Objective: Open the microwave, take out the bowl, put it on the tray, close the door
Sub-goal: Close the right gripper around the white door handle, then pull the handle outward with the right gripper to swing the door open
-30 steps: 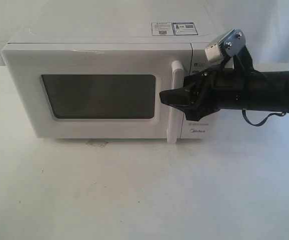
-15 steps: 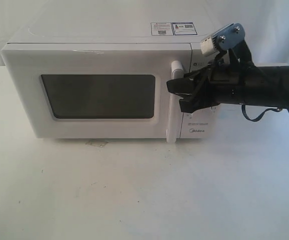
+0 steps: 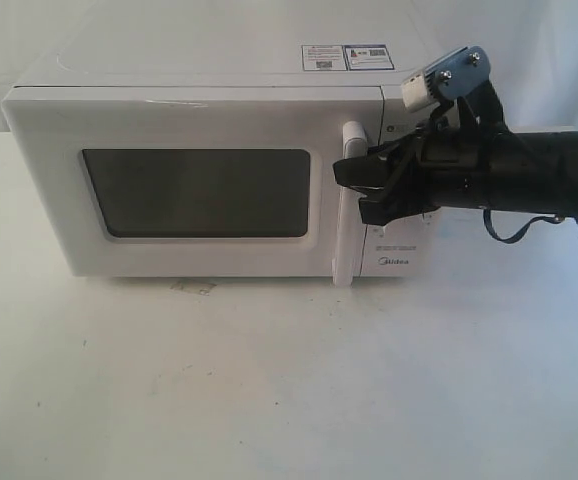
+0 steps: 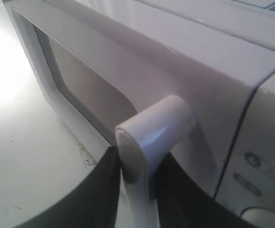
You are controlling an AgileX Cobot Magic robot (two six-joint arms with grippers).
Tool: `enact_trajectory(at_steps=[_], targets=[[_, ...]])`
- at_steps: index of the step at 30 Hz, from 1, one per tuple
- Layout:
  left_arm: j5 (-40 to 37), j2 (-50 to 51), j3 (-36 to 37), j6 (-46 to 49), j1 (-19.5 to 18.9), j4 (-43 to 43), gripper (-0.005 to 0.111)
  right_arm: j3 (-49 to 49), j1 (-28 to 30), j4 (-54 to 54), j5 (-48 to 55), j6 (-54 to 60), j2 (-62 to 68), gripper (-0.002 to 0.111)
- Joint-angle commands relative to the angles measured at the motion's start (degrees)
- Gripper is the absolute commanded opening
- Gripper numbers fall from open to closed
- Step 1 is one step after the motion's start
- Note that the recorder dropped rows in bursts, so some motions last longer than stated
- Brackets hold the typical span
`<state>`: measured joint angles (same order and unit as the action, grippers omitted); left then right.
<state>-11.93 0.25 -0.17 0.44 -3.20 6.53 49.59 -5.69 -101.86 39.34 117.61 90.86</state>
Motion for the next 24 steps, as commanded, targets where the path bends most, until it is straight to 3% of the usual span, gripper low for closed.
enact_trajectory(at_steps=[1, 4, 6, 7, 12, 24], targets=[[-0.02, -0.25, 0.17, -0.44, -0.11, 0.7, 0.0, 0.69, 0.05, 1.91, 2.09, 1.65, 0.7, 0.0], [-0.02, -0.25, 0.17, -0.44, -0.11, 0.7, 0.0, 0.69, 0.05, 1.91, 3.05, 1.27, 0.7, 0.0], [-0.02, -0.25, 0.17, -0.44, -0.11, 0.7, 0.0, 0.98, 0.05, 7.5, 15.81, -0.77, 0.7, 0.0], [-0.02, -0.25, 0.17, -0.44, -0.11, 0.7, 0.0, 1.87, 0.05, 13.4, 23.7, 4.64, 0.7, 0.0], [-0.02, -0.25, 0.17, -0.44, -0.11, 0.7, 0.0, 2.68, 0.09, 14.46, 7.03, -6.84, 0.7, 0.0], [-0.02, -0.25, 0.17, -0.44, -0.11, 0.7, 0.0, 2.68, 0.09, 14.56, 8.69, -6.99, 0.7, 0.0]])
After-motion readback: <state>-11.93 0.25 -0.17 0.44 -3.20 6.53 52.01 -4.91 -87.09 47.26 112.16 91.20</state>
